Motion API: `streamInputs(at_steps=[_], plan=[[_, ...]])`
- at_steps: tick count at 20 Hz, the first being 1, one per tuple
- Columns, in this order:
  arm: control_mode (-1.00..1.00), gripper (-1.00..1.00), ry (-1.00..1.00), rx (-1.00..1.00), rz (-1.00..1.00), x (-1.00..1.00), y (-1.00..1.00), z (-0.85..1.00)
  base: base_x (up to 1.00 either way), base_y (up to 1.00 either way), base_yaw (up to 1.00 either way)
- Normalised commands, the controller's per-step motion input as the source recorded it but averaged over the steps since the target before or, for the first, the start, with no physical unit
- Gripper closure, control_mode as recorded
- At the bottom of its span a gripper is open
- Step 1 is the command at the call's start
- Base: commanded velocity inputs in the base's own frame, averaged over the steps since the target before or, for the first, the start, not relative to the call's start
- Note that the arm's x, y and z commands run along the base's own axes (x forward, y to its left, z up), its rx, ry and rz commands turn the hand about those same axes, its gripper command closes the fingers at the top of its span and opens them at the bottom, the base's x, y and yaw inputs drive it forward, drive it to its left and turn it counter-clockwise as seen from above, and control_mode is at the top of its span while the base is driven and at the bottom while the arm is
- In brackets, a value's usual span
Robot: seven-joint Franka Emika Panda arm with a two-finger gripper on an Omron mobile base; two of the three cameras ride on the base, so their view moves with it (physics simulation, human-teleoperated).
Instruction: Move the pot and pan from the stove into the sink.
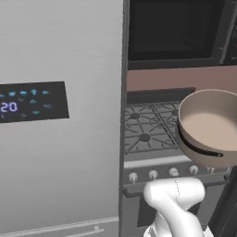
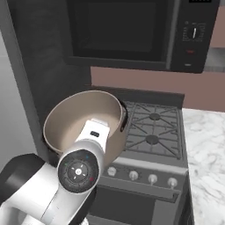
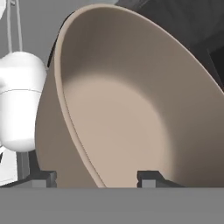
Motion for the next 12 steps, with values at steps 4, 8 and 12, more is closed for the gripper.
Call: streamInputs(at_steps=[4, 8, 12], plan=[[1.00, 1.00, 0.00, 0.00, 0.00, 0.00, 0.00, 0.00, -0.18, 0.25, 0.40], [1.00, 1.00, 0.00, 0.00, 0.00, 0.00, 0.00, 0.00, -0.09, 0.05, 0.48], [1.00, 1.00, 0.00, 0.00, 0.00, 0.00, 0.00, 0.00, -0.12, 0.07, 0.47]])
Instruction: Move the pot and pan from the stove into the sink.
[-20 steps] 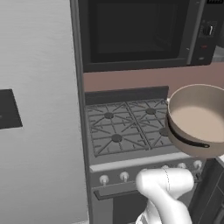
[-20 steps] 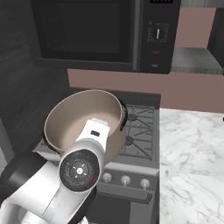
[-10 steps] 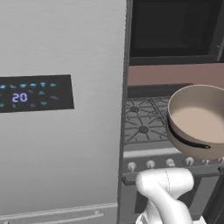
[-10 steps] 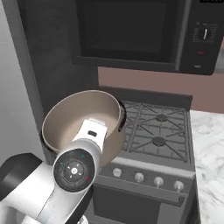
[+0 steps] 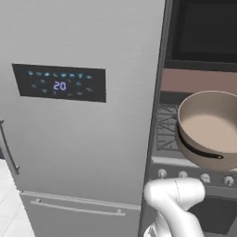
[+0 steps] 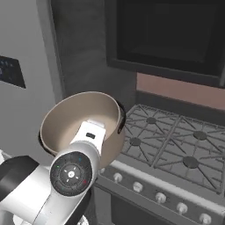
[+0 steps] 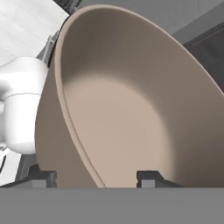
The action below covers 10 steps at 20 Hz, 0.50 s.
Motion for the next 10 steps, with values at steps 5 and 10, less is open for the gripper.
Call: streamInputs(at_steps=[5, 10], plan=[[1.00, 1.00, 0.00, 0.00, 0.00, 0.00, 0.00, 0.00, -0.13, 0.03, 0.47], [1.00, 1.00, 0.00, 0.00, 0.00, 0.00, 0.00, 0.00, -0.28, 0.02, 0.43]])
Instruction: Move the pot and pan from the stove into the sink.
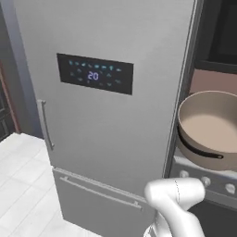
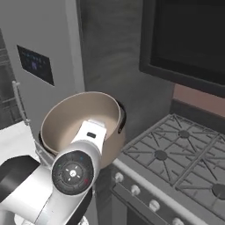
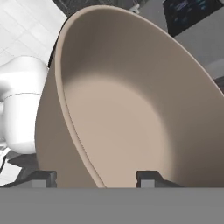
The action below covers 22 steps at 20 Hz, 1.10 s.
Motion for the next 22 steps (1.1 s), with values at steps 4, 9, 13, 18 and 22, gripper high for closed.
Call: streamInputs(at_steps=[4, 9, 13, 18, 22], plan=[[1.00, 1.00, 0.00, 0.00, 0.00, 0.00, 0.00, 0.00, -0.36, 0.06, 0.39], [1.00, 1.00, 0.00, 0.00, 0.00, 0.00, 0.00, 0.00, -0.46, 0.10, 0.35], [1.00, 1.00, 0.00, 0.00, 0.00, 0.00, 0.00, 0.00, -0.46, 0.10, 0.34], [1.00, 1.00, 0.00, 0.00, 0.00, 0.00, 0.00, 0.00, -0.43, 0.13, 0.35], [1.00, 1.00, 0.00, 0.00, 0.00, 0.00, 0.00, 0.00, -0.34, 0.22, 0.36]])
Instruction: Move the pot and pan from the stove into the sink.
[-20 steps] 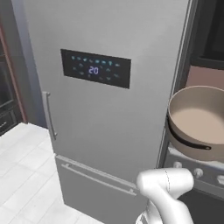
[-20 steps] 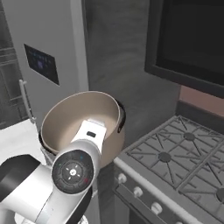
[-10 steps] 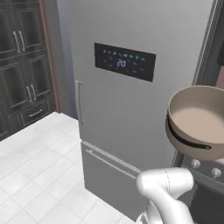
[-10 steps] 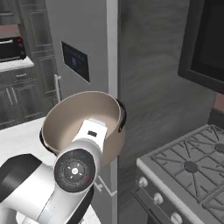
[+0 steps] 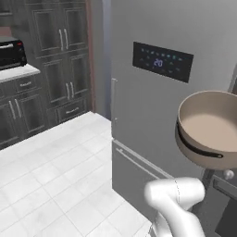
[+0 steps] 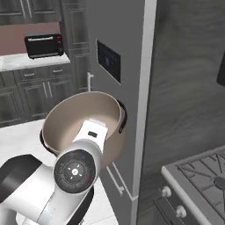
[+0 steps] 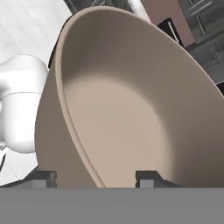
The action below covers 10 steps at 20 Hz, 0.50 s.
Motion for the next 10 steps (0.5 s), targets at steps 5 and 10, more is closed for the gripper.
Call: streamInputs(at_steps=[5, 10], plan=[[1.00, 1.00, 0.00, 0.00, 0.00, 0.00, 0.00, 0.00, -0.29, 0.31, 0.37], [1.00, 1.00, 0.00, 0.00, 0.00, 0.00, 0.00, 0.00, -0.20, 0.32, 0.38]])
